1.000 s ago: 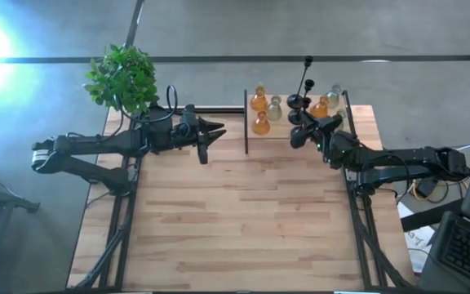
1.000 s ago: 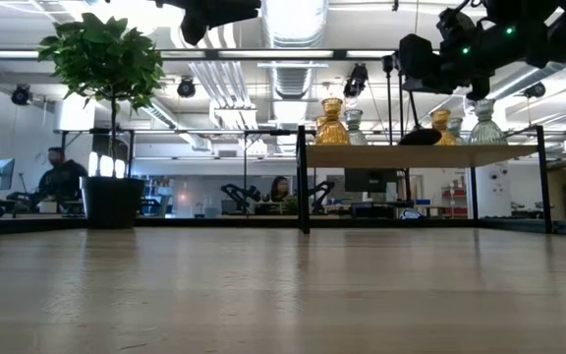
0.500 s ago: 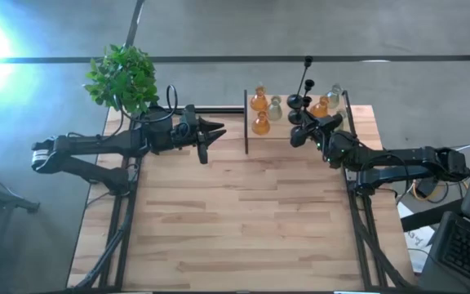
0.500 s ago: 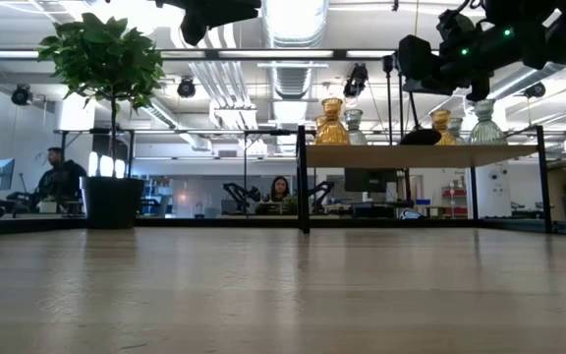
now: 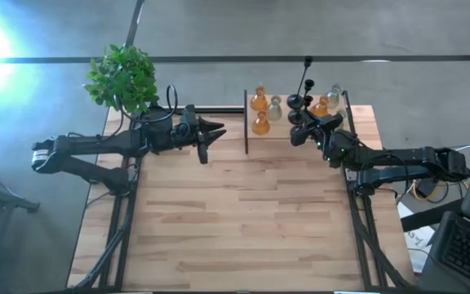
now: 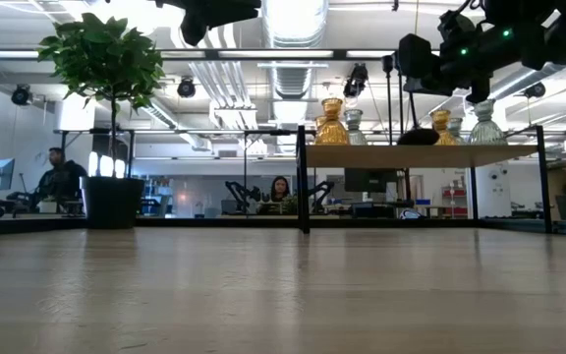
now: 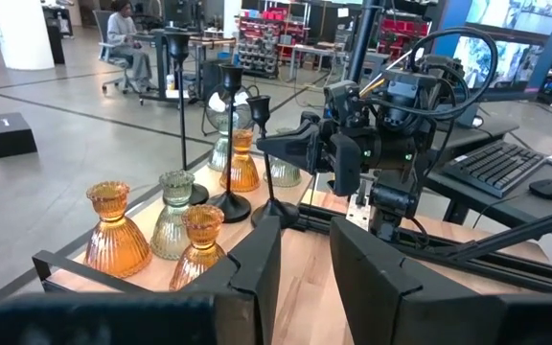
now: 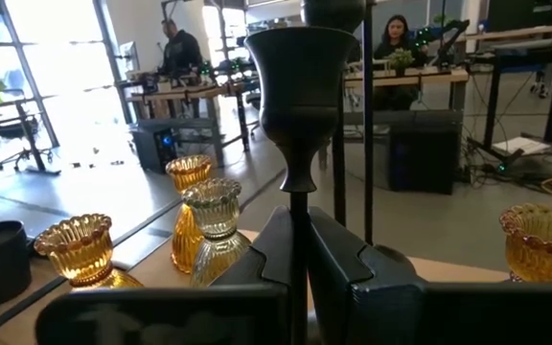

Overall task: Pick & Place candle stick holders
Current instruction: Put the black candle holder on the shelf

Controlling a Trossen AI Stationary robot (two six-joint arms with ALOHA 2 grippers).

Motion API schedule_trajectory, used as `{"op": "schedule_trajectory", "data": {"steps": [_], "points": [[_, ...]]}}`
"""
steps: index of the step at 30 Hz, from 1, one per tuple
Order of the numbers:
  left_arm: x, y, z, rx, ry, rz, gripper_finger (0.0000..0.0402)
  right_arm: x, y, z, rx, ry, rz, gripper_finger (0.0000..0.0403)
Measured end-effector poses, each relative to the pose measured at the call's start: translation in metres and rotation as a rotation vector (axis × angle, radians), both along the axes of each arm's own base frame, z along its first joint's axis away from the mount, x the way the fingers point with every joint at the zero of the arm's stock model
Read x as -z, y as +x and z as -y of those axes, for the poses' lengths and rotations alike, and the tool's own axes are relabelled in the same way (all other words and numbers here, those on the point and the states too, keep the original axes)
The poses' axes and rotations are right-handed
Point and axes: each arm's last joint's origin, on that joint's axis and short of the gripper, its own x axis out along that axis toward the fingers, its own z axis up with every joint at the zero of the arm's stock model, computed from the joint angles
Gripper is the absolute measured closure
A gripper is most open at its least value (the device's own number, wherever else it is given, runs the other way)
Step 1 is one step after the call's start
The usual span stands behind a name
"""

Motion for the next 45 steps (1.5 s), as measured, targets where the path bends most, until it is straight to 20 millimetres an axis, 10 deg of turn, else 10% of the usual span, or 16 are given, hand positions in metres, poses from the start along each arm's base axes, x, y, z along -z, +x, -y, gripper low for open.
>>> {"op": "schedule_trajectory", "data": {"steps": [45], "points": [[0.0001,0.0001,0.0,0.0,-0.003,0.0,0.0303,0.0022,0.0015,0.0031,0.005,0.004,0.001,0.0382]]}}
